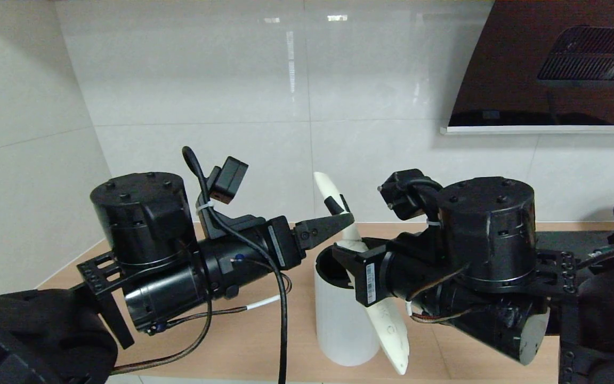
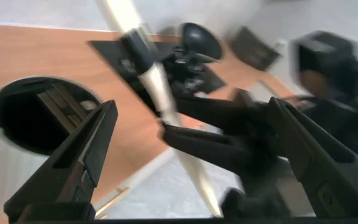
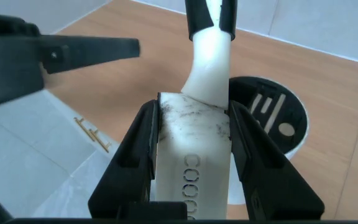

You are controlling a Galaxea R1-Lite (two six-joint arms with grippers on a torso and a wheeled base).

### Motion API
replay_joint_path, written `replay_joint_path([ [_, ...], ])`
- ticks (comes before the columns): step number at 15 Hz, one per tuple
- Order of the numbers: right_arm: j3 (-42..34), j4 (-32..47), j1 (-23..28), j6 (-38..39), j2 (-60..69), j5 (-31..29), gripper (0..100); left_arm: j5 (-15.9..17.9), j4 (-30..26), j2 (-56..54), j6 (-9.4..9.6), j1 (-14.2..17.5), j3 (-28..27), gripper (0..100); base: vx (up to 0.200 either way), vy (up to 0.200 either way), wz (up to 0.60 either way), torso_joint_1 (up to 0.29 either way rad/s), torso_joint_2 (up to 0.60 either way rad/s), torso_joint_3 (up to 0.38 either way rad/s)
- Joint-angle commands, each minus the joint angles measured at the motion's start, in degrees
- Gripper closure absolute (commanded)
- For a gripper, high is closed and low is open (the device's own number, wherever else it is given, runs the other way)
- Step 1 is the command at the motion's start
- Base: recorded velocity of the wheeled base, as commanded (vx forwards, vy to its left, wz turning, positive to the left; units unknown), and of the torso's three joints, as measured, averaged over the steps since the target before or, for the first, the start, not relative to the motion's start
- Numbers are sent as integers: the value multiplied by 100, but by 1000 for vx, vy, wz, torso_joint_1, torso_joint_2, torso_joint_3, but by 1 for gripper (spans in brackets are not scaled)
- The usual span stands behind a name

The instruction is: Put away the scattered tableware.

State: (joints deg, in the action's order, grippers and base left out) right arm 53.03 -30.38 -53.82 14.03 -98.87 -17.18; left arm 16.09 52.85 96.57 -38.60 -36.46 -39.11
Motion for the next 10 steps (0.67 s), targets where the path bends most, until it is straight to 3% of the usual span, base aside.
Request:
replay_joint_path([
  [1, -56, -3, -129, 3, -10, -5, 100, -1, -2, 142, 1, -1, -18, 0, 0, 0, 0, 0, 0, 0],
  [10, -276, 6, -498, -41, 131, -5, 100, -89, 156, 195, 1, -1, 0, 0, 0, 0, 0, 0, 0, 0],
])
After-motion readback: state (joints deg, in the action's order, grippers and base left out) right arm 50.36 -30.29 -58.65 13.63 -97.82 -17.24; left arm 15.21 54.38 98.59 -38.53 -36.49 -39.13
